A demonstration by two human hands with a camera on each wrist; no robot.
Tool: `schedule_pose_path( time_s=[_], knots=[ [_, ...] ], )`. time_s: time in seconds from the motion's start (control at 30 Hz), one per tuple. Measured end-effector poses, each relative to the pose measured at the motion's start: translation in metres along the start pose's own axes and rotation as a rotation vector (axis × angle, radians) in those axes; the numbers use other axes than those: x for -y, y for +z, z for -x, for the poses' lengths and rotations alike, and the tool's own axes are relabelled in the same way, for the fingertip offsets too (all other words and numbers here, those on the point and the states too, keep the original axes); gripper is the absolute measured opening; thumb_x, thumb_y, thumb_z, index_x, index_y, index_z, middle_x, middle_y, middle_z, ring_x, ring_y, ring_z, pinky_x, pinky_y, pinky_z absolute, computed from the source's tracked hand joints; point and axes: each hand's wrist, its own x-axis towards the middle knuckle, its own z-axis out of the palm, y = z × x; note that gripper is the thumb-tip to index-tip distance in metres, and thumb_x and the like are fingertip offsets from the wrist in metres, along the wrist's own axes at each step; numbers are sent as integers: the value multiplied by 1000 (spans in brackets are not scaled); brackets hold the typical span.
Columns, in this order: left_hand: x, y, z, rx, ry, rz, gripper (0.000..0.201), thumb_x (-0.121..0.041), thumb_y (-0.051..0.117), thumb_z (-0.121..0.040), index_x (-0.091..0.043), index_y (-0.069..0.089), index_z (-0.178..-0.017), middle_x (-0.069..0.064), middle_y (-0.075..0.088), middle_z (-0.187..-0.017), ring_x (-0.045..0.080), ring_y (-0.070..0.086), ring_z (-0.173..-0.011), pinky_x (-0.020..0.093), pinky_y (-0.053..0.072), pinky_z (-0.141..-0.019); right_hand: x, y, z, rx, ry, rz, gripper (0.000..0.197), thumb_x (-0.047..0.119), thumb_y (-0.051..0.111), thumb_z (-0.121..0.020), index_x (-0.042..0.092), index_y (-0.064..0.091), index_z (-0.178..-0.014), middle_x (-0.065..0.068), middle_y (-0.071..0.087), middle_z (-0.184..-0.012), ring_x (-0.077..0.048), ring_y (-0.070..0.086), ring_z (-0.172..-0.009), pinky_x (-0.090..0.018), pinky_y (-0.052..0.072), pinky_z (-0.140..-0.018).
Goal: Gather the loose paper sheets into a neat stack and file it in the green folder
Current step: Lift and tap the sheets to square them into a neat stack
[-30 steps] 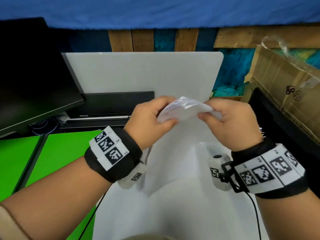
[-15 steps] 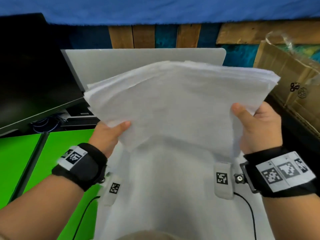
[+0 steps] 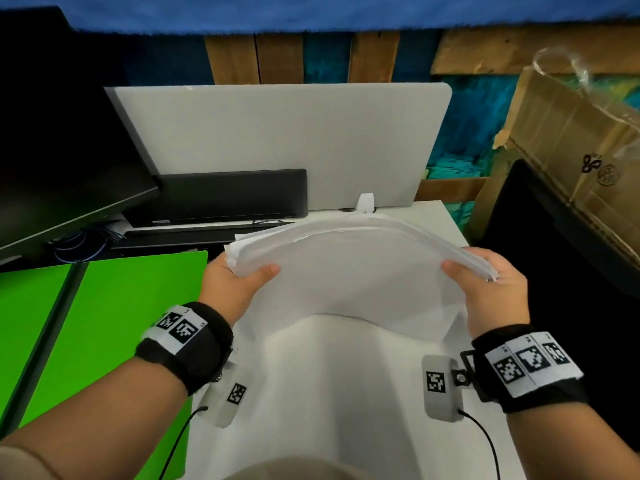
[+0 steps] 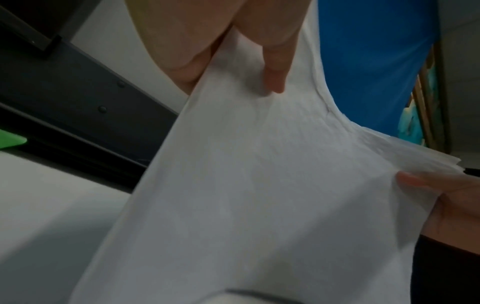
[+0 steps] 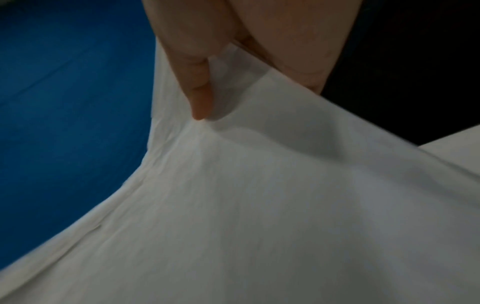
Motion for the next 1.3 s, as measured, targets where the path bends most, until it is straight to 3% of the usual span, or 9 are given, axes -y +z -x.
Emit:
schedule_pose_path(
  time_s=[0.1,0.2,0.33,0.43,0.63,0.8,0.9,1.07,1.3],
  knots=[
    [-14,-3,-2,16,194,65,49,6,72,-70,-30,51,-96,-8,61,-94,2,63,-81,21,55,-75,-3,-5,-7,37,21,-23,28,-2,71,-75,25,63,-77,0,64,-79,2,62,-62,-14,52,-61],
    [-26,-2,-5,43,315,48,40,2,66,-78,-34,54,-92,-9,61,-99,-10,61,-83,10,49,-73,-4,-6,-9,75,1,-76,28,-2,66,-78,26,63,-78,2,63,-80,-5,62,-67,-16,52,-62],
    [-29,1,-7,4,316,-54,24,-3,62,-82,-25,60,-73,-14,64,-98,-11,59,-87,12,46,-85,1,-2,-8,52,-16,-190,19,6,54,-89,20,62,-78,0,61,-81,-4,60,-65,-13,51,-56],
    [-25,1,-6,8,271,30,30,3,59,-80,-24,57,-67,-12,64,-97,-12,59,-83,6,44,-75,2,-1,-8,-29,-35,-158,20,10,55,-88,22,63,-75,4,62,-76,1,60,-61,-11,48,-54],
    [-24,-4,-4,38,192,57,5,-30,60,-61,-29,56,-59,2,58,-91,15,51,-82,25,40,-71,1,1,-9,-88,-84,-80,13,13,61,-85,21,67,-77,5,66,-84,-2,61,-75,-13,51,-66],
    [-20,-2,-10,-21,223,7,29,-13,65,-73,-25,47,-55,3,60,-92,13,53,-83,21,42,-73,3,-1,-15,-107,-121,-13,18,6,62,-82,21,67,-73,14,66,-79,8,60,-77,-13,50,-79],
    [-21,-2,-12,-29,220,-3,24,-12,61,-68,-26,42,-62,-6,55,-76,8,49,-70,23,41,-70,1,-2,-17,-107,-125,1,19,7,62,-83,23,66,-73,13,64,-82,13,59,-73,-6,47,-72],
    [-25,-1,-16,27,178,89,31,-10,62,-71,-34,54,-88,-6,65,-93,14,58,-86,28,46,-80,-3,-4,-18,-104,-125,-14,19,9,61,-84,24,64,-73,8,64,-85,12,59,-70,-3,47,-61],
    [-25,1,-21,-51,63,88,32,-5,45,-87,-24,50,-62,-7,64,-89,14,56,-84,29,42,-78,-6,-8,-18,-53,-139,-37,19,12,59,-87,27,62,-74,7,62,-88,5,60,-73,-6,48,-58]
  ],
)
